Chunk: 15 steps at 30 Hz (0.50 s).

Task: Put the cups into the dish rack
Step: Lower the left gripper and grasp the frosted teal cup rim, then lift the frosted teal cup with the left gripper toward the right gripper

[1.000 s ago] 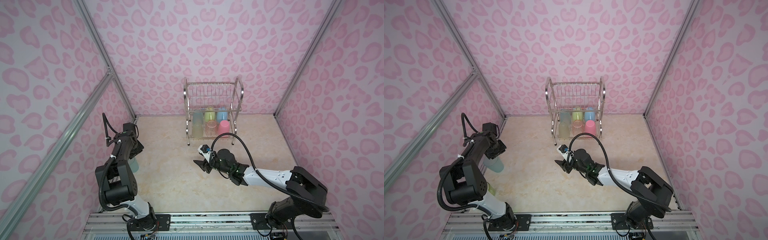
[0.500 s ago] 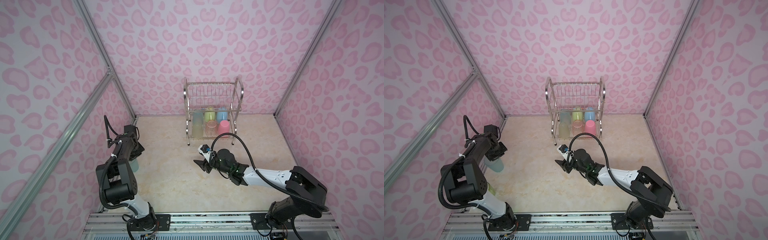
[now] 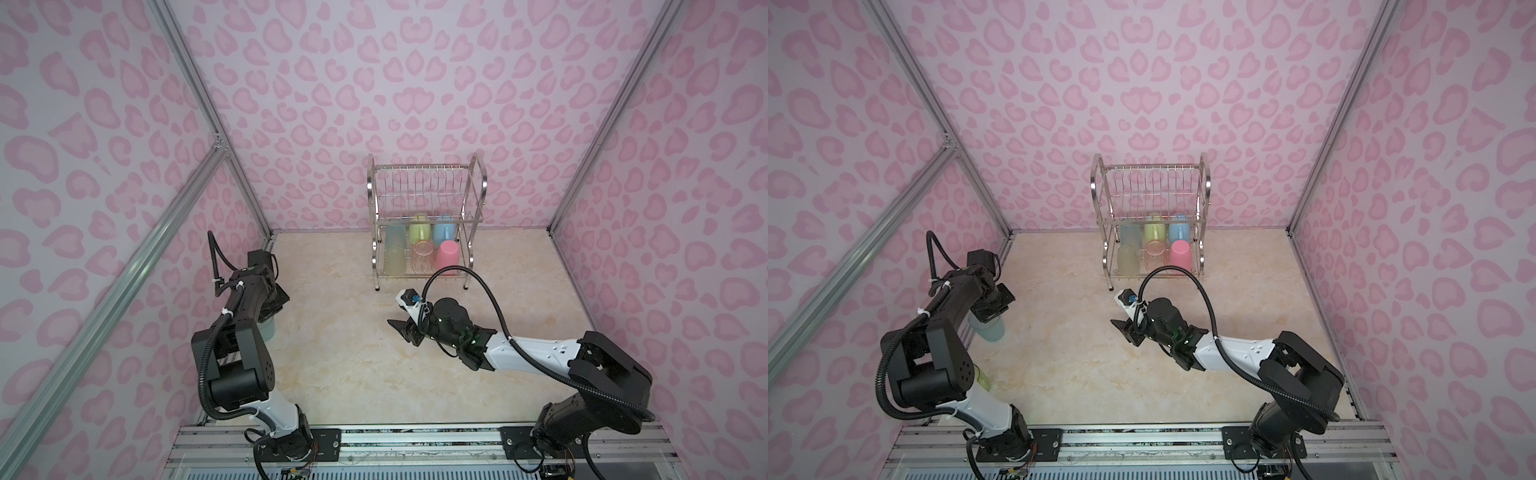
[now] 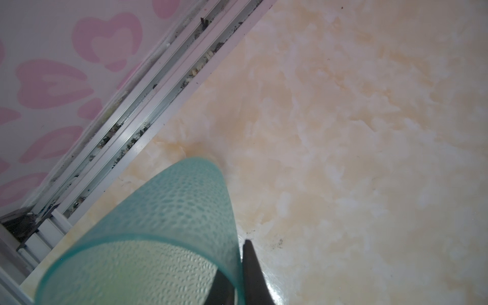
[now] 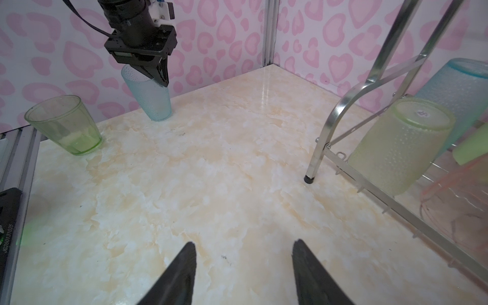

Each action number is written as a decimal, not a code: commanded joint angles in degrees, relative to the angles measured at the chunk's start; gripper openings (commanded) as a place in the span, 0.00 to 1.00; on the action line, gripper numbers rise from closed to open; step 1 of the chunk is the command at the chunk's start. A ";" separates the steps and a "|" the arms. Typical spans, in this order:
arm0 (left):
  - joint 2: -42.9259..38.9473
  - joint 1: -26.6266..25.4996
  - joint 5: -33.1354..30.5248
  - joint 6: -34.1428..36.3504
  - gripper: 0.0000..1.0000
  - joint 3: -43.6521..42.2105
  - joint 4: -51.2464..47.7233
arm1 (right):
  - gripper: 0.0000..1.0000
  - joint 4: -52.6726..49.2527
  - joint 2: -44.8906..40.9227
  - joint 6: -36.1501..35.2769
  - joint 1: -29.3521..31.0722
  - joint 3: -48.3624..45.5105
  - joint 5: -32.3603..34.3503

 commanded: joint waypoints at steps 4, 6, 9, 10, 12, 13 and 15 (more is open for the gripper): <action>-2.68 -3.98 3.84 1.08 0.04 -0.36 2.27 | 0.59 1.42 1.00 1.80 -0.46 0.00 0.04; -3.40 -6.41 4.96 1.63 0.04 -0.04 2.80 | 0.59 1.73 1.22 2.47 -0.70 0.09 0.02; -4.25 -10.20 6.76 1.76 0.04 0.66 3.44 | 0.59 2.55 1.47 4.02 -1.34 -0.09 0.09; -4.50 -11.33 7.50 1.72 0.04 0.81 3.67 | 0.60 2.78 1.58 4.56 -1.57 -0.08 0.12; -4.98 -14.08 9.20 1.89 0.04 1.42 4.08 | 0.60 3.60 1.78 6.07 -2.23 -0.29 0.00; -5.20 -15.29 9.87 2.04 0.04 1.87 4.08 | 0.60 3.99 1.84 6.82 -2.47 -0.36 0.02; -5.43 -17.62 11.48 2.42 0.04 3.33 4.06 | 0.60 4.99 2.04 8.63 -3.29 -0.82 0.04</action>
